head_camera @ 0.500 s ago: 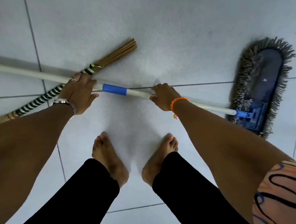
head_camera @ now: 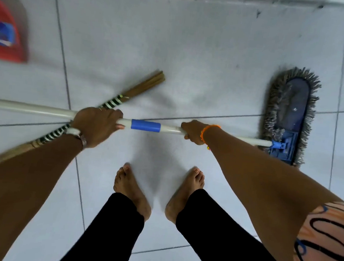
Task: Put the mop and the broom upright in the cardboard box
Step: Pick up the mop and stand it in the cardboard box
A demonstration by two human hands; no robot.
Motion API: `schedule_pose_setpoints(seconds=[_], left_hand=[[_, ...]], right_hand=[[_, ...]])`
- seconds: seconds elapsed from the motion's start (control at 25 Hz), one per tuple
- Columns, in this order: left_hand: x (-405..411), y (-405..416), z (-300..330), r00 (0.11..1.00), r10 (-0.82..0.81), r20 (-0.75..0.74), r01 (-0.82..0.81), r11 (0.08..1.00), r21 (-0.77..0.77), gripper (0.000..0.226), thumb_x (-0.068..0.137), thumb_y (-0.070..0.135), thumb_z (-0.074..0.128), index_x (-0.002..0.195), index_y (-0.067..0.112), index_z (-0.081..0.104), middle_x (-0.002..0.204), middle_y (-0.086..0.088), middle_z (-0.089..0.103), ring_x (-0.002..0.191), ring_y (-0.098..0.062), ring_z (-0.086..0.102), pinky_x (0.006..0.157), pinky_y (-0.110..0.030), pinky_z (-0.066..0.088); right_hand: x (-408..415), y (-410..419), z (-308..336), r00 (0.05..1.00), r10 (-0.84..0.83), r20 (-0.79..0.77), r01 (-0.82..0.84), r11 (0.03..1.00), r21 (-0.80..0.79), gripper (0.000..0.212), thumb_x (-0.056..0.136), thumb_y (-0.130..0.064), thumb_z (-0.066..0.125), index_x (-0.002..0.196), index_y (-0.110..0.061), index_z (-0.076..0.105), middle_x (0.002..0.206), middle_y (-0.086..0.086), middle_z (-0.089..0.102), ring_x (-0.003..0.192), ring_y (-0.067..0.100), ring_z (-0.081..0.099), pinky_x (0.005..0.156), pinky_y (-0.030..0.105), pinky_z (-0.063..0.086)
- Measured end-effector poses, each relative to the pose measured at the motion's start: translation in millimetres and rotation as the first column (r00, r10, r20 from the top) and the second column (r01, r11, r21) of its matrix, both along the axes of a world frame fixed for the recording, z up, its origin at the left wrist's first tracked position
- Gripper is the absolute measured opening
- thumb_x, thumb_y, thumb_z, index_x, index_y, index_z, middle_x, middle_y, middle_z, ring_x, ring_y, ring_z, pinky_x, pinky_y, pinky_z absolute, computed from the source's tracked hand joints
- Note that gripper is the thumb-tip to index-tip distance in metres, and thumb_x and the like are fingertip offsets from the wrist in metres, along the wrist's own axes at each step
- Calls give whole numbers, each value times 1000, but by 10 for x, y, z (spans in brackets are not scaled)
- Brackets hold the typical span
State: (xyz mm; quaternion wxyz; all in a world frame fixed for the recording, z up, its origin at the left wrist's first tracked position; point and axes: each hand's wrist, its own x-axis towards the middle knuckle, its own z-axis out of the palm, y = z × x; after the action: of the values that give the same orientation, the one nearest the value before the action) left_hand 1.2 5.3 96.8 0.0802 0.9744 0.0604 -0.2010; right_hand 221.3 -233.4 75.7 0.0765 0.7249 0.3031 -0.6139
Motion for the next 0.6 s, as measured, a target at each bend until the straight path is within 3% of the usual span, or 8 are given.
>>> schedule_pose_setpoints(seconds=[0.16, 0.2, 0.28, 0.36, 0.44, 0.52, 0.56, 0.6], left_hand=[[289, -63, 1513, 949, 33, 313, -121, 956, 267, 38, 96, 45, 42, 76, 19, 62, 64, -2, 67, 66, -33, 62, 64, -39, 46], [369, -80, 1876, 906, 66, 418, -201, 936, 289, 35, 94, 43, 46, 74, 19, 63, 70, -1, 70, 77, -34, 63, 76, -43, 48], [522, -47, 2797, 766, 203, 610, -449, 848, 282, 24, 89, 41, 51, 92, 24, 68, 108, -2, 72, 114, -36, 56, 105, -54, 35], [689, -46, 3694, 539, 446, 714, -745, 649, 156, 52, 87, 47, 50, 132, 21, 53, 146, -17, 47, 139, -39, 28, 117, -57, 6], [883, -66, 4661, 175, 606, 776, -876, 455, -157, 83, 86, 48, 53, 148, 0, 26, 151, -37, 22, 143, -46, 13, 118, -54, -2], [1060, -175, 5559, -140, 651, 746, -764, 408, -499, 87, 87, 34, 63, 140, -20, 20, 145, -45, 24, 142, -40, 25, 120, -38, 14], [1169, -214, 5911, -265, 688, 675, -639, 399, -658, 73, 88, 21, 65, 133, -24, 28, 136, -40, 42, 133, -25, 42, 113, -26, 26], [1257, -246, 6236, -334, 751, 569, -476, 387, -790, 53, 89, 10, 62, 124, -23, 38, 116, -27, 62, 110, -6, 57, 97, -20, 39]], right_hand=[[210, 178, 1262, 951, -306, 52, 308, 950, -50, 26, 97, -21, 37, 88, -8, 58, 75, -2, 58, 57, 17, 49, 52, 23, 36], [230, 240, 1530, 934, -352, 63, 355, 934, -37, 29, 98, -24, 37, 77, -13, 54, 71, -3, 54, 57, 13, 48, 52, 24, 36], [301, 387, 2302, 907, -416, 67, 415, 910, 30, 32, 98, -29, 38, 68, -22, 45, 69, -3, 51, 58, 10, 47, 52, 24, 36], [331, 489, 3058, 930, -363, 52, 353, 924, 148, 26, 97, -26, 42, 72, -21, 48, 69, -5, 50, 60, 13, 50, 52, 25, 37], [345, 605, 3849, 978, -186, 92, 154, 947, 282, 6, 92, -11, 50, 93, -13, 55, 73, -3, 51, 68, 20, 54, 57, 28, 39], [250, 673, 4493, 985, -95, 144, 23, 900, 434, 21, 88, -2, 53, 107, -10, 53, 82, 3, 54, 73, 24, 54, 63, 31, 40], [196, 718, 4746, 982, -106, 159, 14, 871, 490, 20, 87, -1, 52, 105, -10, 53, 85, 5, 54, 73, 24, 54, 64, 32, 39], [128, 761, 4976, 976, -131, 173, 16, 838, 545, 15, 88, -1, 51, 101, -10, 52, 86, 7, 56, 74, 25, 54, 65, 34, 41]])
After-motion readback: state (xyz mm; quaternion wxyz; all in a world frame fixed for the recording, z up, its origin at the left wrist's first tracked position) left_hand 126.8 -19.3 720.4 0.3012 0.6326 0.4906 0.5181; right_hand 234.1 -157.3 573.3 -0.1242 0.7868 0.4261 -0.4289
